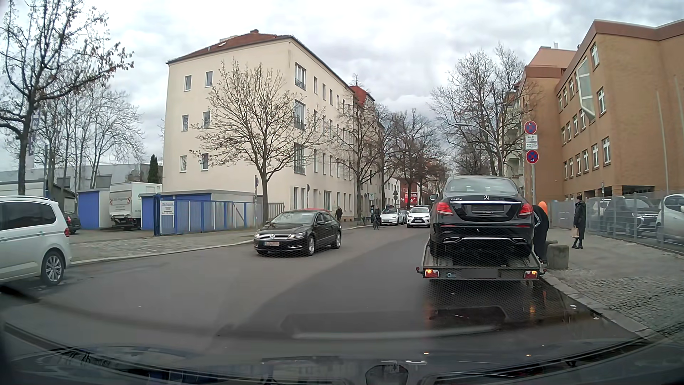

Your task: Follow the waypoints while adhering to traffic rules and regulations

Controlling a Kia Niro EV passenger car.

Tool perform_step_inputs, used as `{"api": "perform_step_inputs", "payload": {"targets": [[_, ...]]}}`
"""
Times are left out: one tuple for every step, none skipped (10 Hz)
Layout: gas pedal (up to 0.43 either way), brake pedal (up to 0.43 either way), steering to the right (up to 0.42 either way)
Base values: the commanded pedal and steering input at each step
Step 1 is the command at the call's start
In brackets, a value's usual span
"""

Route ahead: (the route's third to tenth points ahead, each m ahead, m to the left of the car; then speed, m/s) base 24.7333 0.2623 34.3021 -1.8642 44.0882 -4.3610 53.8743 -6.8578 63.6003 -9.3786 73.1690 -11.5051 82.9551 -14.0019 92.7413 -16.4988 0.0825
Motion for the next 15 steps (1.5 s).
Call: {"api": "perform_step_inputs", "payload": {"targets": [[0.0, 0.171, -0.08], [0.0, 0.171, -0.08], [0.0, 0.195, -0.081], [0.0, 0.213, -0.08], [0.0, 0.238, -0.08], [0.0, 0.274, -0.081], [0.0, 0.287, -0.081], [0.0, 0.299, -0.08], [0.0, 0.299, -0.081], [0.0, 0.299, -0.081], [0.0, 0.305, -0.081], [0.0, 0.305, -0.081], [0.0, 0.305, -0.08], [0.0, 0.305, -0.08], [0.0, 0.305, -0.08]]}}
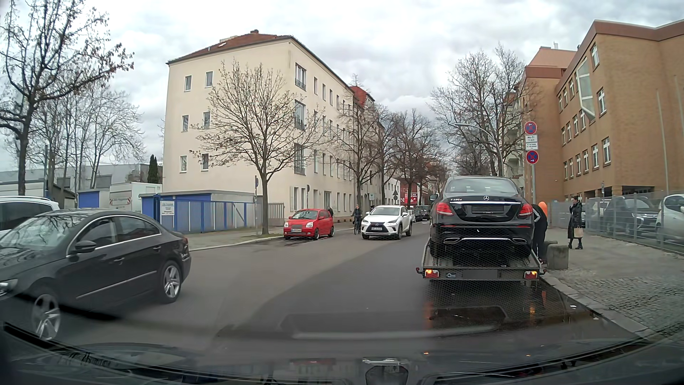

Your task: Follow the waypoints while adhering to traffic rules and regulations

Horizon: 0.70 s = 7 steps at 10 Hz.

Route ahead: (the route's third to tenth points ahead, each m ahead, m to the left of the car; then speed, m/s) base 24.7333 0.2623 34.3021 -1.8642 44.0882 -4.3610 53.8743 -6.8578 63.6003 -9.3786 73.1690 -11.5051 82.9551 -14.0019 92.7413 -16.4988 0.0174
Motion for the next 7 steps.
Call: {"api": "perform_step_inputs", "payload": {"targets": [[0.0, 0.305, -0.081], [0.0, 0.305, -0.08], [0.0, 0.305, -0.08], [0.0, 0.311, -0.081], [0.0, 0.305, -0.081], [0.0, 0.299, -0.081], [0.0, 0.28, -0.08]]}}
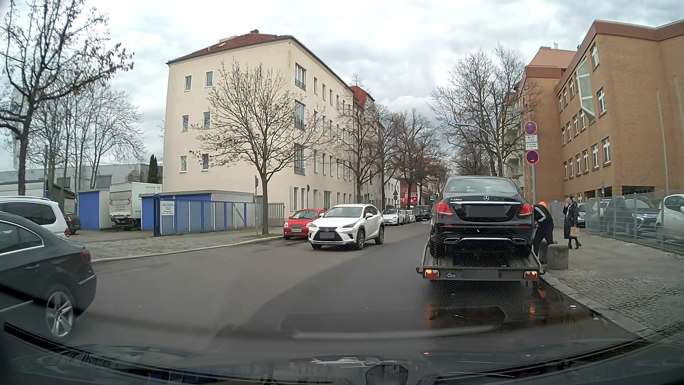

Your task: Follow the waypoints while adhering to traffic rules and regulations

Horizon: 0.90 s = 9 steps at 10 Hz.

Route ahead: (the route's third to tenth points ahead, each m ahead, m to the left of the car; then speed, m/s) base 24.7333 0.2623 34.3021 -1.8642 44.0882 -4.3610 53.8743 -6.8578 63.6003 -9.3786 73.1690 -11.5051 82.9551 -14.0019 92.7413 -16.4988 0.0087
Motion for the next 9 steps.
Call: {"api": "perform_step_inputs", "payload": {"targets": [[0.0, 0.268, -0.081], [0.0, 0.268, -0.081], [0.0, 0.268, -0.081], [0.0, 0.262, -0.081], [0.0, 0.262, -0.081], [0.0, 0.256, -0.081], [0.0, 0.25, -0.081], [0.0, 0.232, -0.08], [0.0, 0.171, -0.081]]}}
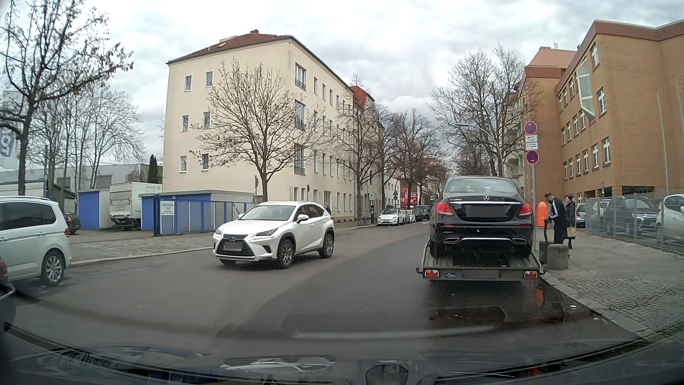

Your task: Follow the waypoints while adhering to traffic rules and regulations

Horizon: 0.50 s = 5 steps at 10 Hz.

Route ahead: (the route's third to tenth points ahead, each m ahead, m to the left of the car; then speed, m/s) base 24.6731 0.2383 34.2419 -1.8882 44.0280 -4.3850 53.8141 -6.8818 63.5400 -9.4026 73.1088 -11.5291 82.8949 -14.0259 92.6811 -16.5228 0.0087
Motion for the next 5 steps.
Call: {"api": "perform_step_inputs", "payload": {"targets": [[0.0, 0.104, -0.08], [0.0, 0.03, -0.081], [0.0, 0.018, -0.08], [0.0, 0.018, -0.081], [0.0, 0.012, -0.081]]}}
